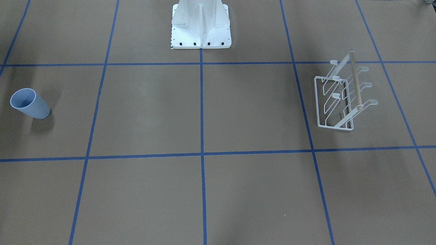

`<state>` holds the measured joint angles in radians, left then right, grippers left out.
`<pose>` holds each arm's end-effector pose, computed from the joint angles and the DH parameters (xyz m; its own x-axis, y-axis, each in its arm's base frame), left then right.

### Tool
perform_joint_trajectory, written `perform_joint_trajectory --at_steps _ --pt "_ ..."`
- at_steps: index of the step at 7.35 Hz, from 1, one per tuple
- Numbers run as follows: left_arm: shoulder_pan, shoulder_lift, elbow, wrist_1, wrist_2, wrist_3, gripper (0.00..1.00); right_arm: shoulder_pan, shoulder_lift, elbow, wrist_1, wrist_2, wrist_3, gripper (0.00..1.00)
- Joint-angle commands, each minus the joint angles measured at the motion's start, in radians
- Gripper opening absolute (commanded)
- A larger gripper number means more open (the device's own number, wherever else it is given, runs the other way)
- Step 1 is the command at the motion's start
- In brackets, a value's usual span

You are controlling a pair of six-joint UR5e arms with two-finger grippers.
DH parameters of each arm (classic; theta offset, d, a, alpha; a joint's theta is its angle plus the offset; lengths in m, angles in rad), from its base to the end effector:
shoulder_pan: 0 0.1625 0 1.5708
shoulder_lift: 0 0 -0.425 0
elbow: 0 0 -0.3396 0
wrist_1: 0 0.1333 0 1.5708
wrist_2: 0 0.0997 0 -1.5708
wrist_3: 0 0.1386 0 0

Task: Hang cup on cup holder

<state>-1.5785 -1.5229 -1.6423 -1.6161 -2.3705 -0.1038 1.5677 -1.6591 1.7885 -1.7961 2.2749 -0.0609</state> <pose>-0.0372 -0.4250 0.6685 0.6927 -0.0596 -0.7187 0.0799 0.9968 -0.0056 0.0424 -0.3885 0.6567 0.7608 -0.0011 0.6490 0.0495 0.9972 -0.0564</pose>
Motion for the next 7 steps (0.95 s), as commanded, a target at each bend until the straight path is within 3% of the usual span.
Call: perform_joint_trajectory --at_steps 1,2,4,5,7 --pt "0.000 -0.011 -0.019 0.004 0.001 -0.002 0.99 0.000 0.019 0.009 0.032 0.000 0.003 1.00" --pt "0.000 -0.011 -0.078 0.004 -0.004 -0.002 0.99 -0.002 0.056 0.011 0.081 -0.006 0.004 1.00" --pt "0.002 0.001 -0.103 -0.005 -0.003 -0.002 0.99 -0.011 0.104 0.008 0.104 0.033 0.013 1.00" --pt "0.003 0.010 -0.099 -0.007 -0.004 0.002 0.99 -0.037 0.101 0.003 0.183 0.110 0.012 1.00" --pt "0.020 0.009 -0.102 -0.008 -0.003 0.006 0.99 -0.165 0.050 -0.003 0.387 0.126 0.047 1.00"
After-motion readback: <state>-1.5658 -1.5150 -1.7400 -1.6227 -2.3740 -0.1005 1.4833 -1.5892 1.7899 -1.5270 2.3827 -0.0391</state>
